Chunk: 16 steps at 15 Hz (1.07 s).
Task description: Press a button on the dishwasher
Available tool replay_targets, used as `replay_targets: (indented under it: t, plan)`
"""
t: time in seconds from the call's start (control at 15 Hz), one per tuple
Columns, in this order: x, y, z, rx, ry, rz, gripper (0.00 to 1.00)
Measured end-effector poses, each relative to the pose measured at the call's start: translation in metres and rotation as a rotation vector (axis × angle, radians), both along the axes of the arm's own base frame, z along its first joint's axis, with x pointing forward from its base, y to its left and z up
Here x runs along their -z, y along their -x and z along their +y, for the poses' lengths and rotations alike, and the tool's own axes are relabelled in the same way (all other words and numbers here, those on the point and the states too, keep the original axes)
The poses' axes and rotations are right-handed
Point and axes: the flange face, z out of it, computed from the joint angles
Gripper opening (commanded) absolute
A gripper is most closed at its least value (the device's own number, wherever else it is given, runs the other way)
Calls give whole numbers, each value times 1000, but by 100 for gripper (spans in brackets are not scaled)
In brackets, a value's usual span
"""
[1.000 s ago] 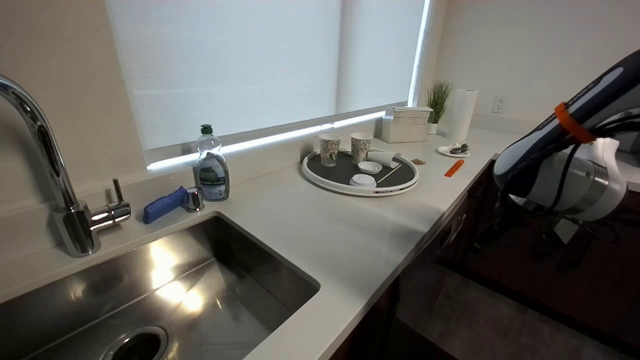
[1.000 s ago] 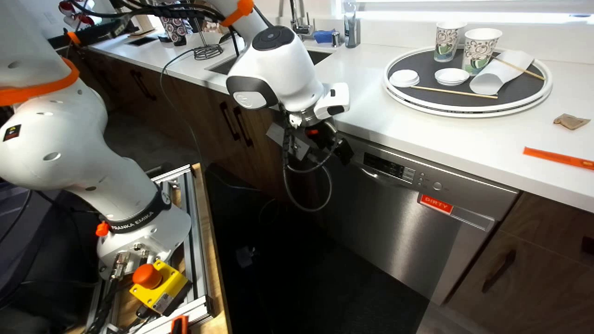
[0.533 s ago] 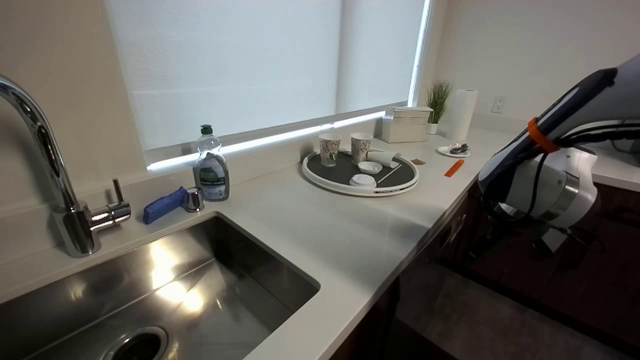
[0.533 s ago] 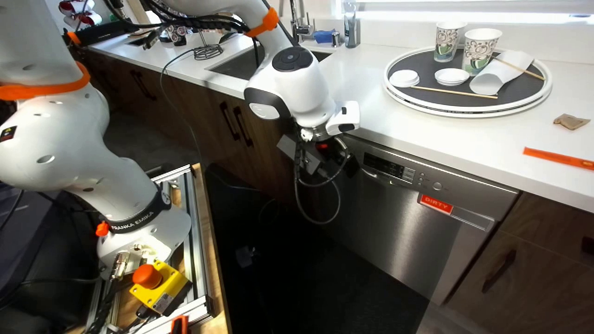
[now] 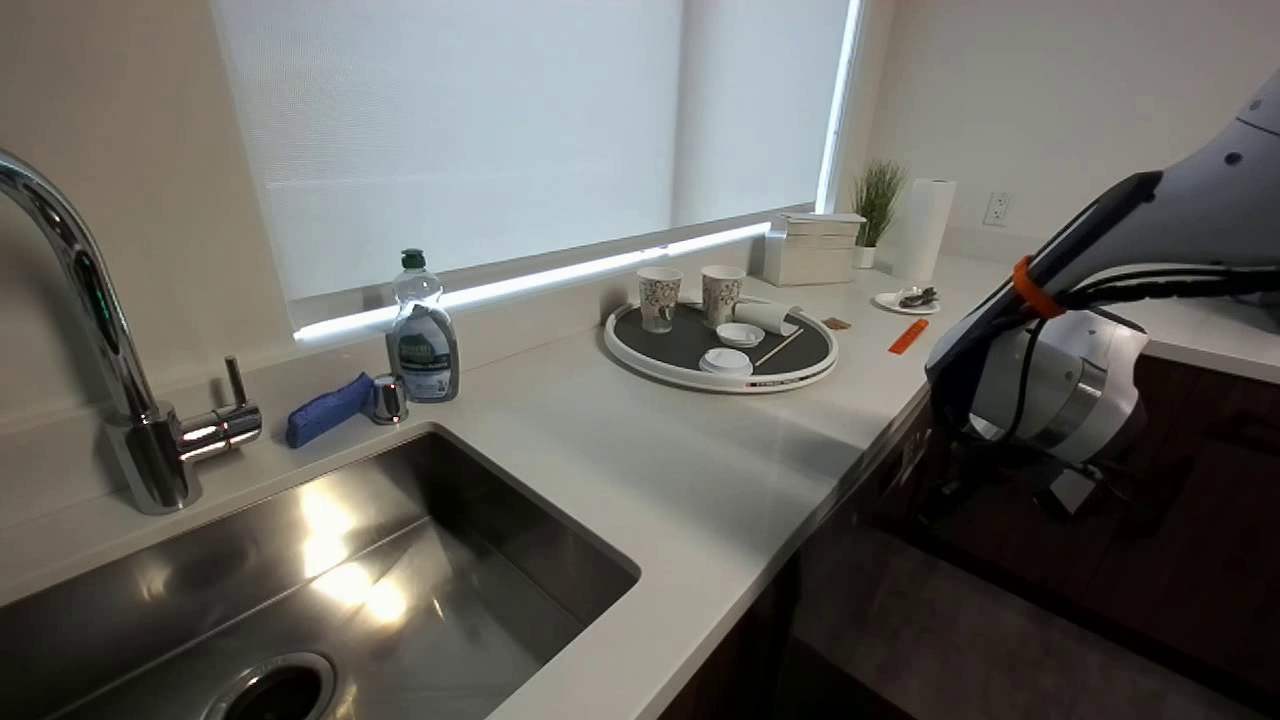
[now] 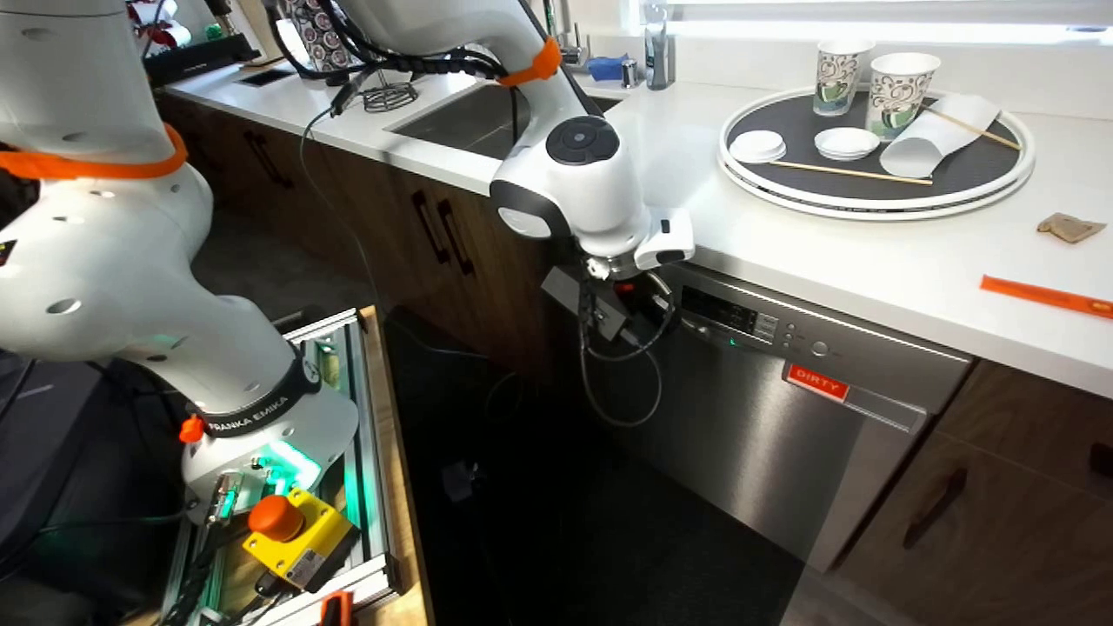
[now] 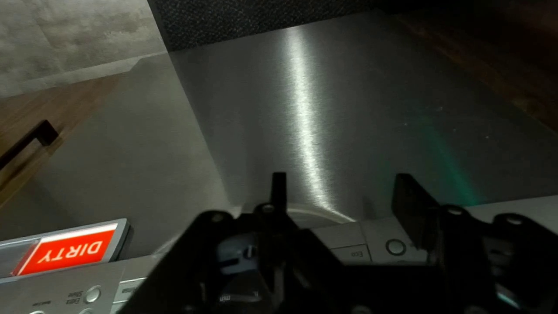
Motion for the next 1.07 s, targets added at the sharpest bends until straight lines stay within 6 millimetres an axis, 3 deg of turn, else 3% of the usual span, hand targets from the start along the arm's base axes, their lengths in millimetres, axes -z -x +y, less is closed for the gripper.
replay_targets:
  t: [0.2, 0.33, 1.07]
  plan:
    - [5, -13, 5, -15, -25, -17, 11]
    - [7, -20, 7, -20, -44, -32, 1]
    - [17, -40, 4, -23, -125, -83, 0]
